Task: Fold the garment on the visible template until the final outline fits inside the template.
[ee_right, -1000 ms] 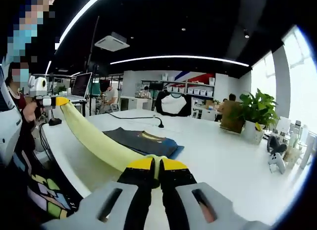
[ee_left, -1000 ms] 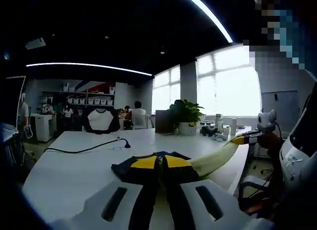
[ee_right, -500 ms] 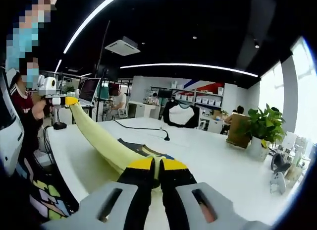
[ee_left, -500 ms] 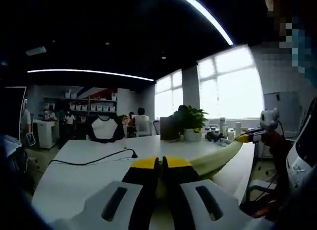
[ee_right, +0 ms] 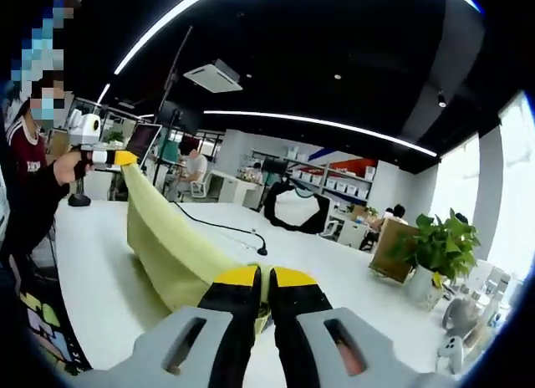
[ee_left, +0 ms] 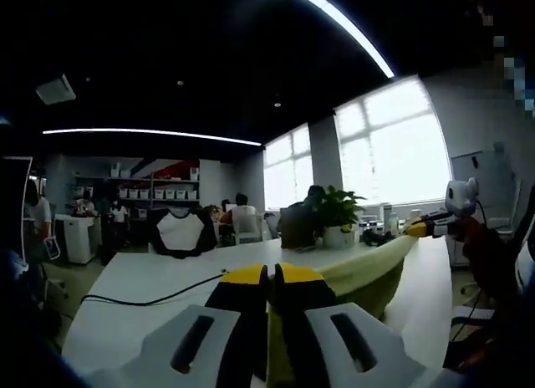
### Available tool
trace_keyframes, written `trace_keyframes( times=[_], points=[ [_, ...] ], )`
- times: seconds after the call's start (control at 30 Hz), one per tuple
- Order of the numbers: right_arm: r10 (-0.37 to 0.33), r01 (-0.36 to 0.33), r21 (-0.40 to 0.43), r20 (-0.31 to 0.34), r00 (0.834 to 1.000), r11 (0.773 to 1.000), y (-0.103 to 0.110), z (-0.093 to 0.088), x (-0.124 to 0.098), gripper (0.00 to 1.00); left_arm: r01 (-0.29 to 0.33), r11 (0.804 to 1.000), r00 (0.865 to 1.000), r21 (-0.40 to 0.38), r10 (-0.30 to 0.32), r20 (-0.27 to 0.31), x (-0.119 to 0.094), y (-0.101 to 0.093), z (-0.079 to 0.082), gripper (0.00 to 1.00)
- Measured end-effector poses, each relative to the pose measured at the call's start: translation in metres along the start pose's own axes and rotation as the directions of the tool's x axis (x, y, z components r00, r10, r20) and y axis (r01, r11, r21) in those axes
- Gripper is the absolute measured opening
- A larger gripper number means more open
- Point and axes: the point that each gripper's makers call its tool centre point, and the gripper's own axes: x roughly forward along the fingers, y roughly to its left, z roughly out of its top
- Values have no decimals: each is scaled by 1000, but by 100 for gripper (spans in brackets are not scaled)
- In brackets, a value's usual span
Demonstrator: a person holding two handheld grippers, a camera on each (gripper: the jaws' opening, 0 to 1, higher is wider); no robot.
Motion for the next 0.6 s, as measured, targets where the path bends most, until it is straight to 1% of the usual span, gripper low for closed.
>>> trace_keyframes(
  times=[0.03,0.07,0.13,0.17,0.23,0.27,0.3,0.33,0.37,0.4,0.43,0.47,0.5,0.57,0.6],
  points=[
    [1,-1,-13,-8,1000,1000,-2,-1,5,2,-3,1000,1000,-1,3,-12,6,5,-1,4],
    [-5,3,-51,-21,1000,999,-6,-3,14,2,-3,1000,1000,2,3,-15,9,7,-1,4],
    [-11,8,-73,-31,999,997,-12,-6,29,2,-2,1000,999,20,3,-33,21,14,-4,4],
    [-9,6,-72,-33,999,997,-14,-7,34,2,-6,1000,998,25,7,-55,29,19,-8,4],
    [7,-9,-62,-45,999,998,-19,-10,48,2,-13,999,997,33,16,-79,41,30,-15,4],
    [35,-38,-48,-63,997,998,-19,-15,54,2,-16,999,996,33,19,-88,45,34,-18,4],
    [68,-71,-26,-90,994,997,-17,-20,58,2,-18,999,994,28,20,-103,49,37,-23,4],
    [83,-81,32,-102,991,996,-20,-25,64,2,-18,1000,992,23,21,-121,54,41,-30,4],
    [86,-81,59,-84,993,995,-23,-24,70,2,-19,1000,991,19,22,-129,58,44,-35,4],
    [95,-88,74,-93,991,993,-25,-28,74,2,-25,999,989,22,28,-143,63,49,-42,4],
    [105,-97,72,-113,988,993,-26,-33,77,2,-22,999,988,29,26,-152,67,51,-46,4],
    [104,-96,73,-119,987,993,-28,-35,83,2,-22,1000,984,22,25,-178,72,55,-56,4],
    [105,-95,78,-127,986,992,-29,-39,90,2,-24,1000,981,12,26,-194,75,57,-62,4],
    [116,-105,69,-183,976,992,-29,-54,99,2,-20,999,973,30,26,-229,84,61,-77,4],
    [119,-106,77,-190,975,991,-28,-58,105,2,-21,999,969,37,29,-246,87,64,-84,4]
  ],
)
